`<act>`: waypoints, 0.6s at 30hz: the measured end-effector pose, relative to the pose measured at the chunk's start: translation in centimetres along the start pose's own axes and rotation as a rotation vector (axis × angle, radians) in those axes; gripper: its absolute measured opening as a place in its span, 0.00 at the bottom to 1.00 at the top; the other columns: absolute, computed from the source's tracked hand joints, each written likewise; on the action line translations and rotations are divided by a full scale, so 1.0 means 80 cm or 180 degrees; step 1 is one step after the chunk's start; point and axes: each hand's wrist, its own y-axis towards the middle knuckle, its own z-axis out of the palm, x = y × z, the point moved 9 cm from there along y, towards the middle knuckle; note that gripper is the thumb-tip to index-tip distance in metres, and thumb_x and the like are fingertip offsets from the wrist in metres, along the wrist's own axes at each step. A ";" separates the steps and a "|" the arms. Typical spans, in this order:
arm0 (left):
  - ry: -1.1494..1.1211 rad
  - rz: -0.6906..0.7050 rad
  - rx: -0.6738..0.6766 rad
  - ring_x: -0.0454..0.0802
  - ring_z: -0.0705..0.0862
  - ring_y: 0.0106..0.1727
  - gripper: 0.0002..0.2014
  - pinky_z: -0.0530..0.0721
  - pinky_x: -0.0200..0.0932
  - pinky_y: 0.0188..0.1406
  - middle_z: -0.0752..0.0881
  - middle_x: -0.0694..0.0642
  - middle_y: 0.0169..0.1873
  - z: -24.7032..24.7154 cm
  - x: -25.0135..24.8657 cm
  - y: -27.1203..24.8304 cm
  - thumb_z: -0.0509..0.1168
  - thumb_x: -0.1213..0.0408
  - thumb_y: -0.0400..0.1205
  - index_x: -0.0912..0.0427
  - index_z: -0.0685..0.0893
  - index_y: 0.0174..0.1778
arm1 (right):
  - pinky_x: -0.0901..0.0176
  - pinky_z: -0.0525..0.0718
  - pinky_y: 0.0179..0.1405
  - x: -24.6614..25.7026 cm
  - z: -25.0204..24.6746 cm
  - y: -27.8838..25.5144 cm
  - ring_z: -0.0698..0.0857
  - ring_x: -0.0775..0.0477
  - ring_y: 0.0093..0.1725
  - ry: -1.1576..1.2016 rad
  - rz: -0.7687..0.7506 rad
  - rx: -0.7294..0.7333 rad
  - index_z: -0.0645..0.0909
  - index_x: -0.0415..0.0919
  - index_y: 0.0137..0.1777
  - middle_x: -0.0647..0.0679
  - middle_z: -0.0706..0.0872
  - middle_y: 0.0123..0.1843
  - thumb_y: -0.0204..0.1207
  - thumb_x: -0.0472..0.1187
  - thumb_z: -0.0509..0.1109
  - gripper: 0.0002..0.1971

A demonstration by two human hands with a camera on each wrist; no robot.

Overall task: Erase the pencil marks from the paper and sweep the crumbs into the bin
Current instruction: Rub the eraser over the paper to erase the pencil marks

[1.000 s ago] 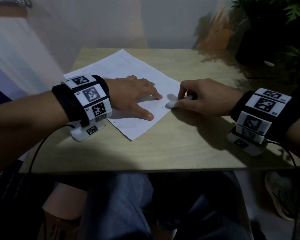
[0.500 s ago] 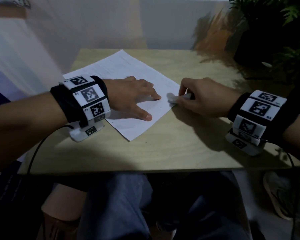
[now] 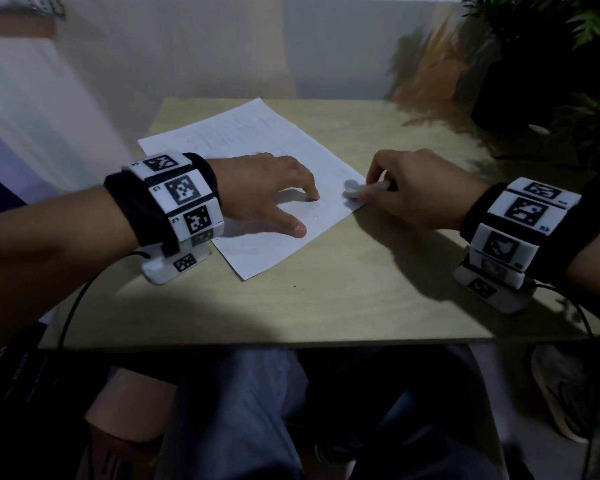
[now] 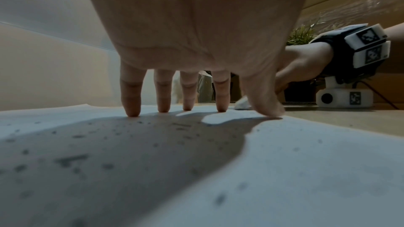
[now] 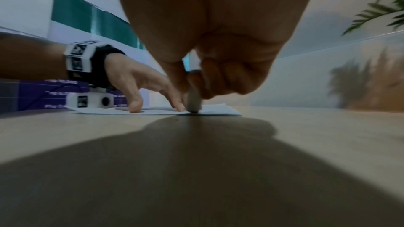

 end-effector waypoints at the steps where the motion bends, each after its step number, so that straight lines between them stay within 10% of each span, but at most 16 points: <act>1: 0.0024 0.0008 -0.0003 0.53 0.71 0.77 0.32 0.65 0.47 0.75 0.68 0.45 0.82 0.000 0.000 0.000 0.69 0.35 0.78 0.38 0.74 0.77 | 0.52 0.76 0.39 -0.007 -0.003 0.001 0.81 0.42 0.43 -0.0170 0.0105 -0.0082 0.78 0.51 0.50 0.49 0.85 0.44 0.79 0.66 0.65 0.18; 6: 0.0167 0.0029 0.0079 0.52 0.65 0.81 0.36 0.59 0.43 0.76 0.64 0.46 0.85 0.000 -0.005 0.001 0.67 0.37 0.80 0.38 0.65 0.85 | 0.62 0.73 0.35 0.034 0.016 -0.015 0.80 0.59 0.36 0.0273 -0.0381 0.0526 0.79 0.51 0.50 0.60 0.82 0.37 0.76 0.66 0.66 0.19; 12: 0.0179 -0.0080 0.0178 0.58 0.63 0.82 0.37 0.63 0.53 0.80 0.60 0.46 0.86 0.006 0.005 0.002 0.67 0.33 0.78 0.31 0.64 0.84 | 0.47 0.82 0.42 -0.008 0.002 0.003 0.81 0.39 0.41 -0.0330 0.0175 -0.0102 0.76 0.49 0.46 0.46 0.84 0.42 0.79 0.63 0.65 0.17; 18: 0.0146 -0.0066 0.0204 0.57 0.62 0.82 0.36 0.63 0.53 0.80 0.60 0.46 0.86 0.005 0.004 0.002 0.68 0.34 0.78 0.30 0.65 0.83 | 0.59 0.76 0.38 0.024 0.014 -0.003 0.80 0.55 0.38 0.0310 -0.0218 0.0440 0.80 0.50 0.46 0.58 0.82 0.38 0.75 0.67 0.70 0.20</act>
